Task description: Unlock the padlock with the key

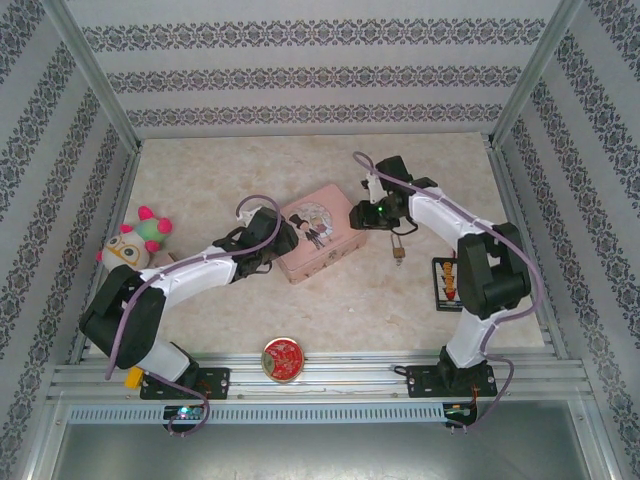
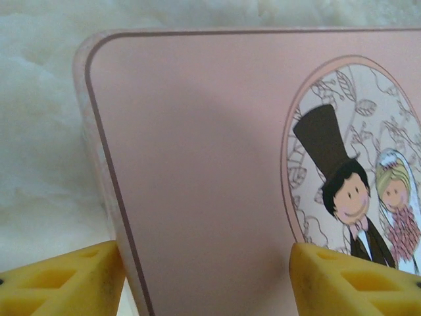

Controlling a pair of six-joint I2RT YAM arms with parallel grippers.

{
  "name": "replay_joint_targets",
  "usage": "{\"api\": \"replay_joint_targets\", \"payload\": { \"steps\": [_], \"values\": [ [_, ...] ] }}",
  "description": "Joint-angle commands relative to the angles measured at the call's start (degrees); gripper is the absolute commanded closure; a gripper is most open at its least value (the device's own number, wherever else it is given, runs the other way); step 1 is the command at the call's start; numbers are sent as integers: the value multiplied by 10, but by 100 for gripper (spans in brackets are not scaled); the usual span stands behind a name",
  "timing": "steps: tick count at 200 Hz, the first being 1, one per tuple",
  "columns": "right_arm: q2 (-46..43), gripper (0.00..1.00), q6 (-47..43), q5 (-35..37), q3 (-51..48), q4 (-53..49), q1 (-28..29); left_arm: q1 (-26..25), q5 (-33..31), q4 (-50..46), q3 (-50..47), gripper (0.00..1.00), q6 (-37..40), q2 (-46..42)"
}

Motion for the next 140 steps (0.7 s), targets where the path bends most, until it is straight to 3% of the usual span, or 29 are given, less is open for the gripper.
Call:
{"api": "replay_joint_targets", "payload": {
  "steps": [1,67,140],
  "values": [
    [-49,54,34,6,-41,20,14,8,15,25,29,34,34,15],
    [-150,55,121,22,-167,81,34,25,49,43,70,34,61,56],
    [-192,55,196,44,-236,145,67,59,84,48,106,34,77,88]
  ]
}}
